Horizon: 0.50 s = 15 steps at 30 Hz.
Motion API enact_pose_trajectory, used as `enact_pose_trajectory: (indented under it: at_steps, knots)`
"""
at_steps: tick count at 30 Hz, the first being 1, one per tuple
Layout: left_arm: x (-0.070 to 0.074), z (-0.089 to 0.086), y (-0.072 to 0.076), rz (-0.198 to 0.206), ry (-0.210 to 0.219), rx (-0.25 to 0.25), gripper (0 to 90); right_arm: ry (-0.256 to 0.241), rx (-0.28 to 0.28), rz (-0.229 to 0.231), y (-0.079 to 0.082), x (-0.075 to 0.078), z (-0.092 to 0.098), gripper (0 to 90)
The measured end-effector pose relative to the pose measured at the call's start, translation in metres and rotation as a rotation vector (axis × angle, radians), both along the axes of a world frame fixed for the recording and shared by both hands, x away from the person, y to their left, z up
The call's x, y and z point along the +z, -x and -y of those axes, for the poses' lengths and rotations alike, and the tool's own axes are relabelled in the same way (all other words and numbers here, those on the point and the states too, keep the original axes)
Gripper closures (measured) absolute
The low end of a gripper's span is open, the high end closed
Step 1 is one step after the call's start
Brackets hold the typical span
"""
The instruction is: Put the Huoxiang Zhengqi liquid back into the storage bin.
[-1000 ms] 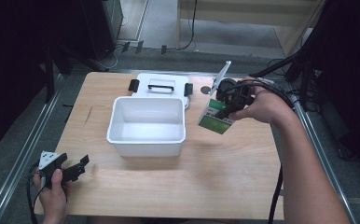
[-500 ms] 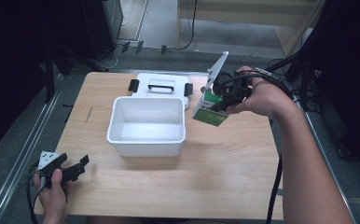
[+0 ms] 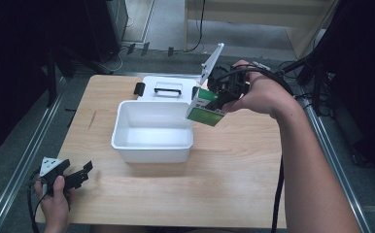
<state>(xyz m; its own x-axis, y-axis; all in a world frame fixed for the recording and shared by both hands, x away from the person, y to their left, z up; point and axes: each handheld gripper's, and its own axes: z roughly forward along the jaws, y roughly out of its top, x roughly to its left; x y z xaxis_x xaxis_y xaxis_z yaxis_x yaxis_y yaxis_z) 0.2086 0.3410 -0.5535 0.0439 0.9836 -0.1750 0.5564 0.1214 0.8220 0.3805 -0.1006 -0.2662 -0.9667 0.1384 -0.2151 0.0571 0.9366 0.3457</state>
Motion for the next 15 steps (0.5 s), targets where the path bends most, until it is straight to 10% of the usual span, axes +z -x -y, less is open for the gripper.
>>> enact_pose_trajectory:
  at_steps: [15]
  knots:
    - [0.0, 0.0, 0.0, -0.003, 0.001, -0.001, 14.5, 0.002, 0.05, -0.009, -0.001, 0.001, -0.033, 64.1]
